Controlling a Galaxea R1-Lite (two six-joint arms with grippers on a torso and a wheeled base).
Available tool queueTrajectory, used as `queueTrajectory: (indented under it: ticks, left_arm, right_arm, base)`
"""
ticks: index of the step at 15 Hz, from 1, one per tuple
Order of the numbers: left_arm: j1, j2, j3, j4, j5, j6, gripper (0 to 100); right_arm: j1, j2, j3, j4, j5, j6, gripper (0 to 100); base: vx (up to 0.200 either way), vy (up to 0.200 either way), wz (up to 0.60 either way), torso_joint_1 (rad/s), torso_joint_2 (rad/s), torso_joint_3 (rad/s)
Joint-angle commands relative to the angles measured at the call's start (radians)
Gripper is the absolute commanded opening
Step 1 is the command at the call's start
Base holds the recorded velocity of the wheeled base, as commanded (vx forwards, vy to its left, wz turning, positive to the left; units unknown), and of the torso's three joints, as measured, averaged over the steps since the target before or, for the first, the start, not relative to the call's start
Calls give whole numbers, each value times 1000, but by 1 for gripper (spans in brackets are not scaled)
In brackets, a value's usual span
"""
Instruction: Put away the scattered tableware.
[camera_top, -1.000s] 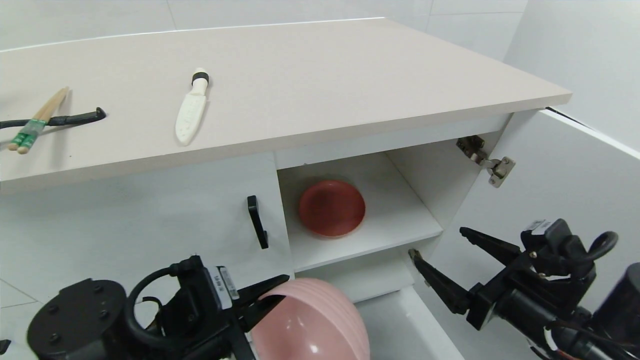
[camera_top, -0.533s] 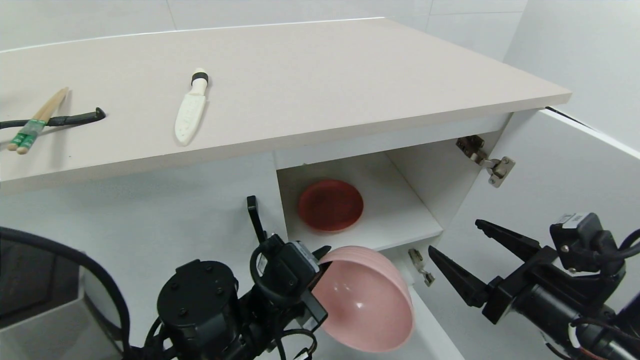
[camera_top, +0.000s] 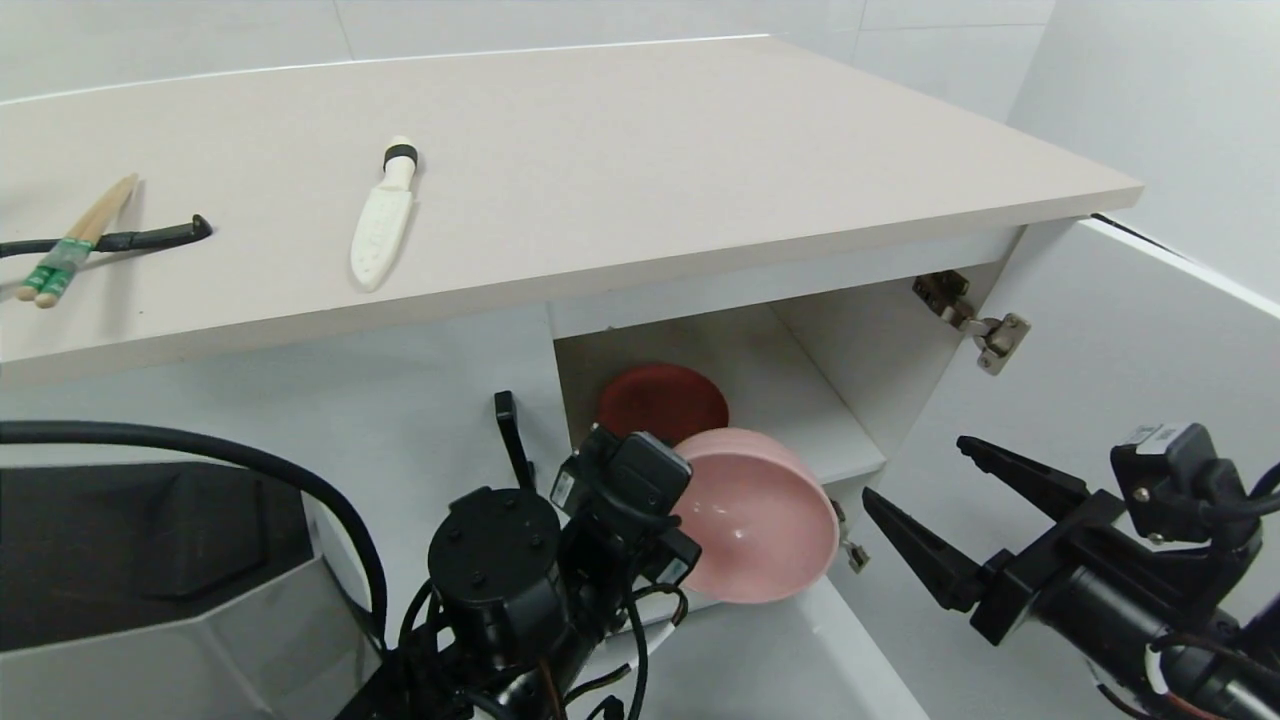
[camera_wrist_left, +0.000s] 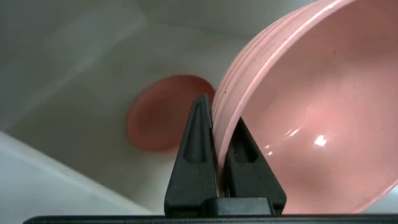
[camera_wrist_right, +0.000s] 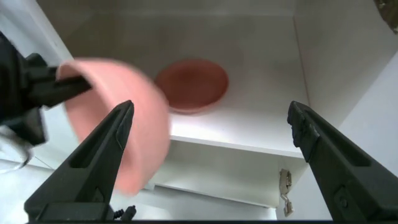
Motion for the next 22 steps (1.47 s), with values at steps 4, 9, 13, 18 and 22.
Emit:
queueTrajectory:
  ticks: [4, 9, 13, 18, 22]
  left_arm:
    - [-3, 45, -154, -1, 53, -6, 0]
    - [-58, 39, -202, -1, 39, -80, 0]
    - [-78, 31, -225, -1, 39, -95, 0]
    - [-107, 31, -235, -1, 22, -141, 0]
    - [-118, 34, -235, -1, 13, -143, 0]
  right_arm:
    - [11, 4, 17, -1, 0, 0, 100]
    - [-26, 5, -3, -1, -2, 11, 100]
    - [-52, 2, -3, -1, -2, 11, 100]
    - [-82, -16, -14, -1, -2, 11, 100]
    - [-75, -42, -12, -1, -2, 11, 0]
  base:
    - [0, 0, 0, 0, 0, 0]
    - [0, 0, 0, 0, 0, 0]
    - [0, 0, 0, 0, 0, 0]
    - [0, 0, 0, 0, 0, 0]
    - [0, 0, 0, 0, 0, 0]
